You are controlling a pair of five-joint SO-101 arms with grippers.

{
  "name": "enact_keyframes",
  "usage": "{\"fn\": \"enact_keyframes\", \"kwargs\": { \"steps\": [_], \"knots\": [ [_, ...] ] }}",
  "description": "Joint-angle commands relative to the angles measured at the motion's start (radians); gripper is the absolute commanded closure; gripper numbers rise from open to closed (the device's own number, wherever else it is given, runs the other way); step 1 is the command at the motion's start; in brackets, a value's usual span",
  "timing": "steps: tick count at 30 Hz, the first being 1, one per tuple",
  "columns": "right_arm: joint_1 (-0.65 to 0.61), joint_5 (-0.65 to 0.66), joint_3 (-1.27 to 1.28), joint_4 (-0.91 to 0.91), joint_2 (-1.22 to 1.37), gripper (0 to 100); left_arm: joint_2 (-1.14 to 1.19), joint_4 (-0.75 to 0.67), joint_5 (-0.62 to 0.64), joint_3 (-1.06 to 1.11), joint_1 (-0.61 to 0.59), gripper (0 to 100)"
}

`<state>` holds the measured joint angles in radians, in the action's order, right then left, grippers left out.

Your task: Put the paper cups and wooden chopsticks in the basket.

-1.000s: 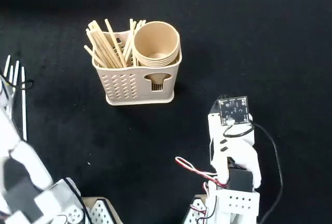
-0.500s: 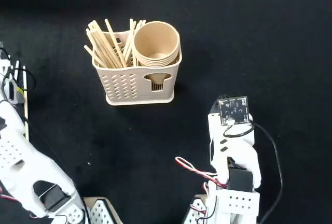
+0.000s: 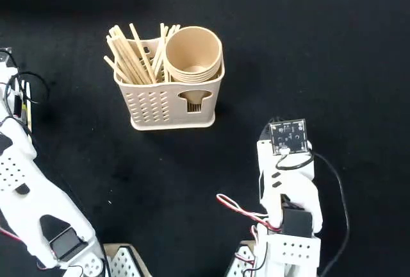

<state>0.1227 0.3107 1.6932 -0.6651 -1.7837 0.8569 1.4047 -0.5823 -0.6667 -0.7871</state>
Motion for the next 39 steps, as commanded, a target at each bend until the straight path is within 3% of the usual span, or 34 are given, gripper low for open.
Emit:
{"fn": "enact_keyframes", "kwargs": {
  "steps": [1, 17, 23, 28, 32, 39],
  "knots": [
    [-0.006, 0.006, -0.004, 0.003, -0.013, 98.6, -0.052, 0.075, -0.003, -0.007, -0.012, 97],
    [-0.006, 0.006, -0.004, 0.003, -0.013, 98.6, -0.311, 0.199, 0.003, -0.002, -0.008, 97],
    [-0.006, 0.006, -0.004, 0.003, -0.013, 98.6, -0.454, 0.209, 0.135, 0.07, 0.002, 97],
    [-0.006, 0.006, -0.004, 0.003, -0.013, 98.6, -0.651, 0.201, 0.256, 0.326, 0.071, 97],
    [-0.006, 0.006, -0.004, 0.003, -0.013, 98.6, -0.879, 0.078, 0.336, 0.578, 0.143, 97],
    [-0.006, 0.006, -0.004, 0.003, -0.013, 98.6, -1.409, -0.331, 0.443, 1.132, 0.277, 97]
  ]
}}
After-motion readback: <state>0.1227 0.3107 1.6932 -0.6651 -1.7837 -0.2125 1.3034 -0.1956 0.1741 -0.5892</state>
